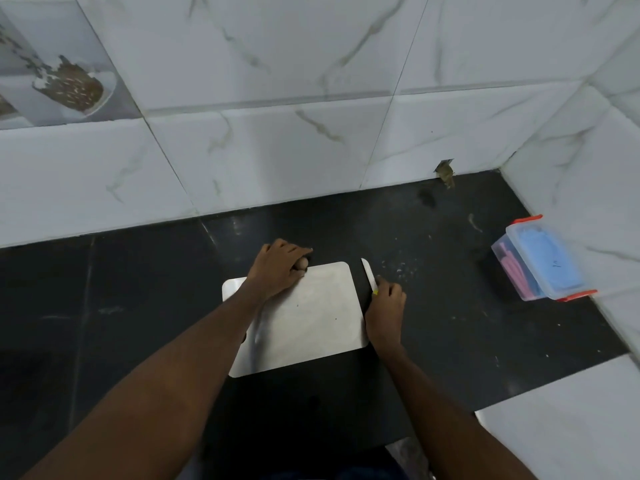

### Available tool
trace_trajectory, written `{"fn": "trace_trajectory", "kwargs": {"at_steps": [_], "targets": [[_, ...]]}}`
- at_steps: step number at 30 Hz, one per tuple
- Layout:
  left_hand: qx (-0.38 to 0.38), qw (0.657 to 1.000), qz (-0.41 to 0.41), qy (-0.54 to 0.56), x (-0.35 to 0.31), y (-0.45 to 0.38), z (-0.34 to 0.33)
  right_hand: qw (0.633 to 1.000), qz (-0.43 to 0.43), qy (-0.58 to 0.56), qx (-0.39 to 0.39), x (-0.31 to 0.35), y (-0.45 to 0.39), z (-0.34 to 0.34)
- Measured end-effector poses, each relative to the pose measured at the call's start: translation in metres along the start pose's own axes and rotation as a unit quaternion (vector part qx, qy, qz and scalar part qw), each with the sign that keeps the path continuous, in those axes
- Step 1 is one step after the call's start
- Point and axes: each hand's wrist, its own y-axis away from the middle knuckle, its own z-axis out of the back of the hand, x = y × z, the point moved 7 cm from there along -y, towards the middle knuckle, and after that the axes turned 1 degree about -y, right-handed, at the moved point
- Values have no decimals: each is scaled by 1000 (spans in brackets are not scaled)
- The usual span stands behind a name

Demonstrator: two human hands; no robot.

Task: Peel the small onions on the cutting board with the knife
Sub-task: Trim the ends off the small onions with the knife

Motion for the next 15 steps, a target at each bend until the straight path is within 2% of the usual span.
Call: {"fn": "trace_trajectory", "kwargs": {"at_steps": [5, 9, 12, 15], "targets": [[-67, 998, 4, 6, -2, -1, 1, 999, -28, -43, -8, -8, -4, 2], [-133, 983, 22, 122, -14, 10, 8, 996, -36, -76, -15, -14, -5, 6], [-115, 973, -1, 202, -24, 24, -5, 996, -32, -81, -20, -15, -4, 8], [-80, 974, 11, 213, -26, 40, -23, 994, -28, -103, -31, -12, -3, 14]]}}
